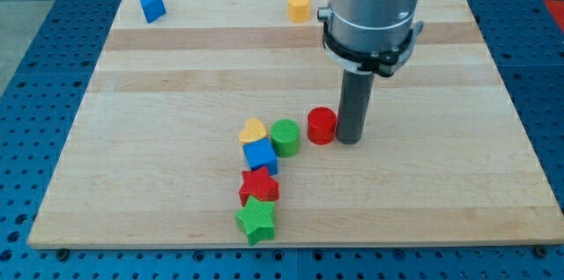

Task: Place the red circle to the right of green circle

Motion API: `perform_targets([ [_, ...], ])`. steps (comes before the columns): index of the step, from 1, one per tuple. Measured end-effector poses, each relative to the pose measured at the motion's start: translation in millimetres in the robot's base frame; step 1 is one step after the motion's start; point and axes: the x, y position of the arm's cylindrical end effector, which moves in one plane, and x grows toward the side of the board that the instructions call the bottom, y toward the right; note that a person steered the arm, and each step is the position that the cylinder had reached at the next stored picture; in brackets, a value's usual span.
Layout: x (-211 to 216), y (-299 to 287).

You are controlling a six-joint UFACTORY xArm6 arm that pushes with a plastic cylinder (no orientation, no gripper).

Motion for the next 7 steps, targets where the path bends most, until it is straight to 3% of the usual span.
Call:
perform_targets([
  [2, -50, 33],
  [3, -80, 19],
  [4, -69, -15],
  [7, -31, -23],
])
